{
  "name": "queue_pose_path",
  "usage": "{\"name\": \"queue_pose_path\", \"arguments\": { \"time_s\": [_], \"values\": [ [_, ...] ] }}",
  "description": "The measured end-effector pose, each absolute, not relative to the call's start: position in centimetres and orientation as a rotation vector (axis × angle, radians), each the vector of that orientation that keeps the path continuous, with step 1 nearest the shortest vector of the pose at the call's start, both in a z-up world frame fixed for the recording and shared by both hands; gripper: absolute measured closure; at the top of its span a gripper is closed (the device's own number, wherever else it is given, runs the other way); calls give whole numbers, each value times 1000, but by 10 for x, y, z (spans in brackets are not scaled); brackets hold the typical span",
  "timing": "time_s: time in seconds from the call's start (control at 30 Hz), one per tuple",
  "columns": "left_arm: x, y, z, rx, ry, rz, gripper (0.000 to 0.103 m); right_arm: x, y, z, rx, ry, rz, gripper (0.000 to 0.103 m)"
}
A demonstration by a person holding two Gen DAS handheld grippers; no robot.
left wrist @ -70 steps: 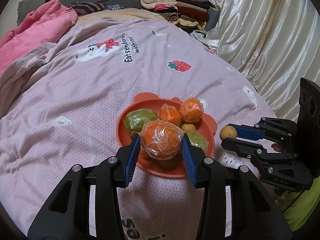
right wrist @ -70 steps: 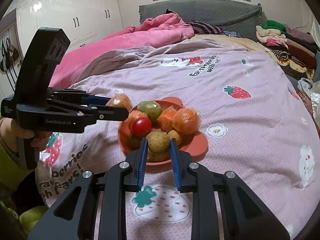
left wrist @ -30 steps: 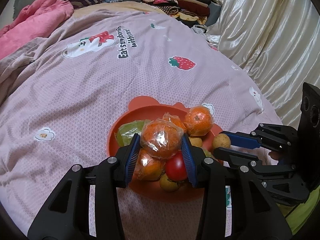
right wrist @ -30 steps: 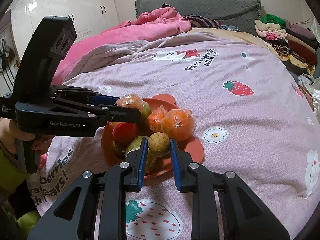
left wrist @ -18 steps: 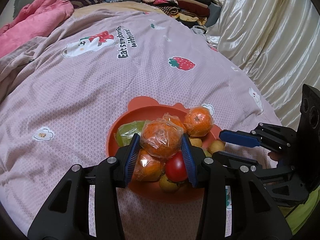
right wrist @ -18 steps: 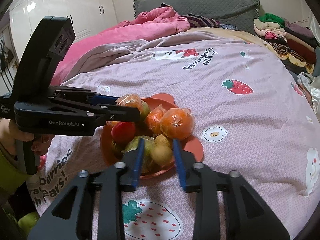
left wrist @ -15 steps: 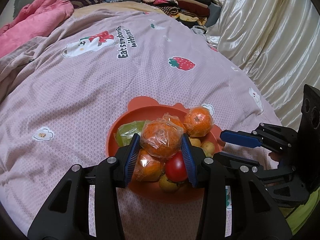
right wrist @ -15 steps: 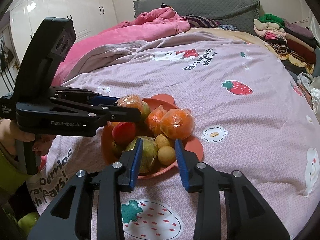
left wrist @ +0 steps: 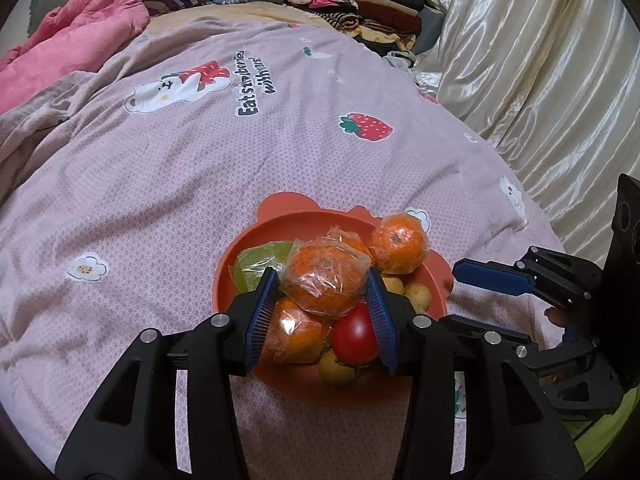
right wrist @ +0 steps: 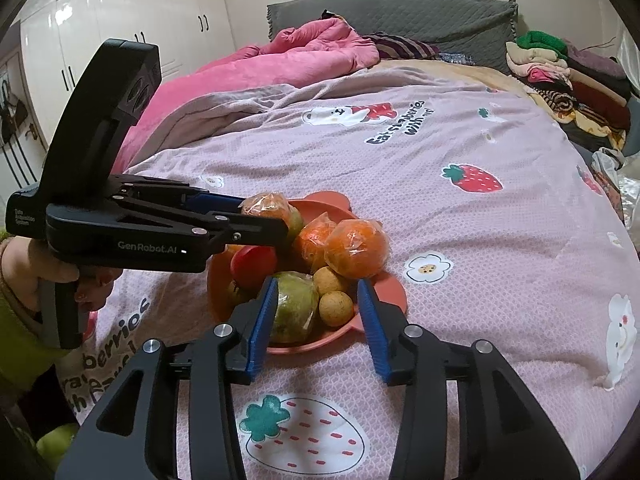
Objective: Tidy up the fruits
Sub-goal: 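Carry the bagged orange and brown fruit onto the plate and open both tools, then lift both open tools away from the plate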
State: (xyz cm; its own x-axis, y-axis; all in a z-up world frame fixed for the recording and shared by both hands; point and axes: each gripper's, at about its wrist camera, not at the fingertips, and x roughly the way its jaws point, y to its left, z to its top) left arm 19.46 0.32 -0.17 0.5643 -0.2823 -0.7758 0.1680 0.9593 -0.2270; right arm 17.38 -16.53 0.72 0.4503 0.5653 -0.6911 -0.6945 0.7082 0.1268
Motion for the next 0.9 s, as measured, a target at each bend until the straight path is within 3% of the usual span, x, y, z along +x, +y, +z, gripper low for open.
{"name": "queue_pose_path", "arguments": {
  "time_s": [0.67, 0.9],
  "values": [
    [189, 6, 11, -143, 906, -260, 57, 168, -167, 9, -193, 775, 778, 47],
    [183, 5, 16, -142, 899, -255, 47, 163, -166, 13, -196, 766, 769, 37]
  ]
}}
